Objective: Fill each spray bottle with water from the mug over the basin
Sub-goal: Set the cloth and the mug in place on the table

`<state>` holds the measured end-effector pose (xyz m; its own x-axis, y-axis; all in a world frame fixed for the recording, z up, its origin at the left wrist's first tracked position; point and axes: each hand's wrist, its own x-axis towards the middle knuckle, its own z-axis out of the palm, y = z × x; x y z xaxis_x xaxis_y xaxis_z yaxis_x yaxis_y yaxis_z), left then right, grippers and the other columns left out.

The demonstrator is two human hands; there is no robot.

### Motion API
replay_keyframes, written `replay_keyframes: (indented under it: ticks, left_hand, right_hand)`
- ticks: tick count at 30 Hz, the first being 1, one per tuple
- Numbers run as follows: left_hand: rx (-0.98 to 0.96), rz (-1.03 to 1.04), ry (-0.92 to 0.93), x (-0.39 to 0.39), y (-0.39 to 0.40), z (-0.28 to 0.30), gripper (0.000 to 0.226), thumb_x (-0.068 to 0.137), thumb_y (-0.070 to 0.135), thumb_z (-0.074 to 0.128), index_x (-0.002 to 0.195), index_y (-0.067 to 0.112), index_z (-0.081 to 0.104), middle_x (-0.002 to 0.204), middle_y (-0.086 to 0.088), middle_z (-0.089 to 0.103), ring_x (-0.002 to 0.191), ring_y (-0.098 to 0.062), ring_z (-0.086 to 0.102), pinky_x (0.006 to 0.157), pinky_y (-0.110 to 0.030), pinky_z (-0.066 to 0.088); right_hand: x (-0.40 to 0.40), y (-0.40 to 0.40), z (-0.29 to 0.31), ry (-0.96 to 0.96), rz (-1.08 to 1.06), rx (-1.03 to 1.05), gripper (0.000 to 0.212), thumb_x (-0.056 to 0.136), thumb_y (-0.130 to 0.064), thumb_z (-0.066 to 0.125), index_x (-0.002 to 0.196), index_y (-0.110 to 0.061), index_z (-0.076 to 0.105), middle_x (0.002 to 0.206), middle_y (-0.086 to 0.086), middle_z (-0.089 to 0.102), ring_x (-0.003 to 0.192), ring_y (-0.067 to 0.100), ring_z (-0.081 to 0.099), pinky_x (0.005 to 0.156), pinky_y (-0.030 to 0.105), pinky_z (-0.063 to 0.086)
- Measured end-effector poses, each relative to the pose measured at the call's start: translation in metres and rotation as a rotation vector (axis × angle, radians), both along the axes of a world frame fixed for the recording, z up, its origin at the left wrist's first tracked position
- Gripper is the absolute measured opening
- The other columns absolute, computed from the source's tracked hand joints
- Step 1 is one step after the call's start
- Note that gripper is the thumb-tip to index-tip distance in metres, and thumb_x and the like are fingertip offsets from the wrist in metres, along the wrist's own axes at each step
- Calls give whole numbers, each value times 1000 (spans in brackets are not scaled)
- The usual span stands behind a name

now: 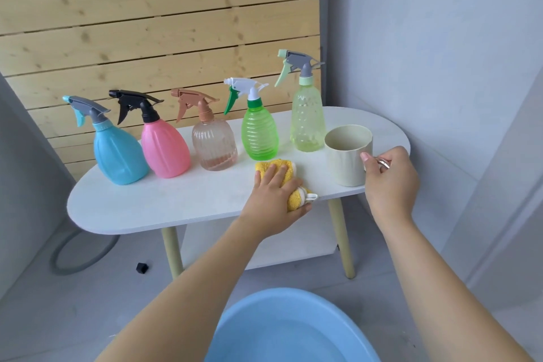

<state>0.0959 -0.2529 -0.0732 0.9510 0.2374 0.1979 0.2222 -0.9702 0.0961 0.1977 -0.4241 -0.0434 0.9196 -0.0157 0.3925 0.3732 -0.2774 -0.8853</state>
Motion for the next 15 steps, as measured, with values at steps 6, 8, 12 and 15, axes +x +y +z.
replay_keyframes:
  ticks: [6,8,12,15]
  left_hand:
    - [-17,-20,61,42,-34,6,65,91,60,41,145,25,32,159,-8,11,146,-30,0,117,-50,-3]
    - [-14,-25,76,47,-36,7,65,91,61,41,144,25,33,159,-8,10,146,-30,-1,117,-49,-3]
    - [-39,-41,71,41,-30,6,65,90,61,41,145,28,30,159,-6,11,147,-26,0,119,-45,-1]
    - [-90,-64,50,31,-18,6,65,89,61,44,146,32,28,159,-4,12,147,-23,1,119,-43,1]
  right_hand:
    - [10,-10,-1,-42,-46,0,21,94,-22,56,83,-7,45,73,2,53,70,26,47,55,30,21]
    - [12,-10,-2,-49,-47,10,20,94,-21,56,83,-7,45,75,4,55,70,26,48,55,29,22]
    - [10,-2,-4,-17,-23,40,20,93,-21,57,83,-6,46,71,0,53,71,25,48,55,27,23]
    - [5,8,-3,2,14,43,21,93,-21,57,83,-6,46,65,-9,47,70,23,47,55,26,23]
